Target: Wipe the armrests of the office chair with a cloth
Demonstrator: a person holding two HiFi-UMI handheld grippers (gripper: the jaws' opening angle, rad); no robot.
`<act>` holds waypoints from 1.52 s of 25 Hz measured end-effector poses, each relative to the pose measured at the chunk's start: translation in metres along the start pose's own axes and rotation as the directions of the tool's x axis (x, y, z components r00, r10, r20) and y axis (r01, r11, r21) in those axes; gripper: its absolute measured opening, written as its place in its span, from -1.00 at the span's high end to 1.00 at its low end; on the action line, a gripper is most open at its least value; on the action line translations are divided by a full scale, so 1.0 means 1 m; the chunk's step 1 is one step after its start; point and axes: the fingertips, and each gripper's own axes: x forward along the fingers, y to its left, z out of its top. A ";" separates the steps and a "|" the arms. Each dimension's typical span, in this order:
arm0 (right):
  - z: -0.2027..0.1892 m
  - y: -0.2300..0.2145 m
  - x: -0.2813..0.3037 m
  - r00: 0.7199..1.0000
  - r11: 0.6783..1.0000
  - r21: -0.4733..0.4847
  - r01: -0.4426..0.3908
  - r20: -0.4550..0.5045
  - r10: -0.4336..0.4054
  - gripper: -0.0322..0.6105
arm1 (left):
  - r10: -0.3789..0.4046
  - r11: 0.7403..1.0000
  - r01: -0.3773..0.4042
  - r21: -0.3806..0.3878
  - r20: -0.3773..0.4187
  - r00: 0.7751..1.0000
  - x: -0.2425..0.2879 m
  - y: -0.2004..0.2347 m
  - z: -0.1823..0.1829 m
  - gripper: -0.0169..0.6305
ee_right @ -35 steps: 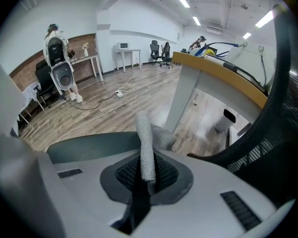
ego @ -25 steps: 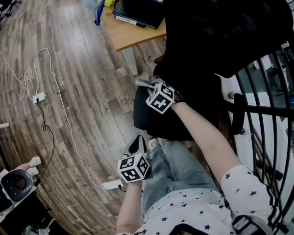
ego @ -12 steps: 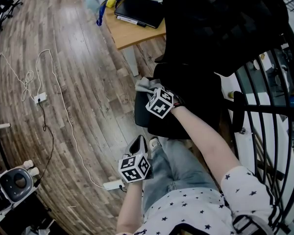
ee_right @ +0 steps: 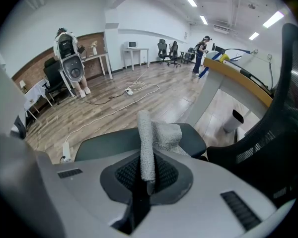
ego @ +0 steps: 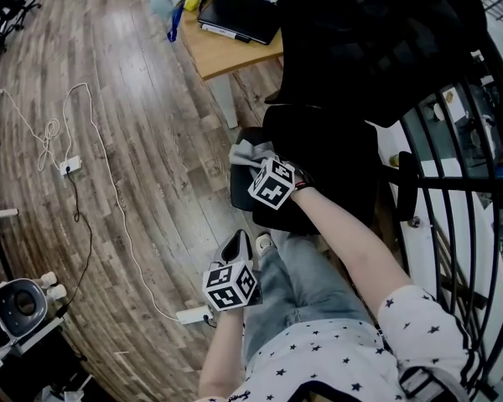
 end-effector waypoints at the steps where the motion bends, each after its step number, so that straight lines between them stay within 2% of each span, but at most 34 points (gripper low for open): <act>1: -0.001 0.004 0.000 1.000 1.000 -0.003 -0.003 0.000 0.003 0.82 | 0.000 1.000 0.000 0.001 0.001 1.000 -0.001 0.000 -0.001 0.92; 22: -0.016 0.079 -0.013 0.998 0.998 -0.015 -0.067 0.020 0.068 0.82 | -0.003 1.000 0.003 0.019 0.018 1.000 -0.030 -0.006 -0.027 0.92; 38: -0.024 0.107 -0.021 0.997 0.997 0.003 -0.079 0.021 0.079 0.82 | -0.002 1.000 0.002 0.014 0.029 1.000 -0.047 -0.008 -0.041 0.92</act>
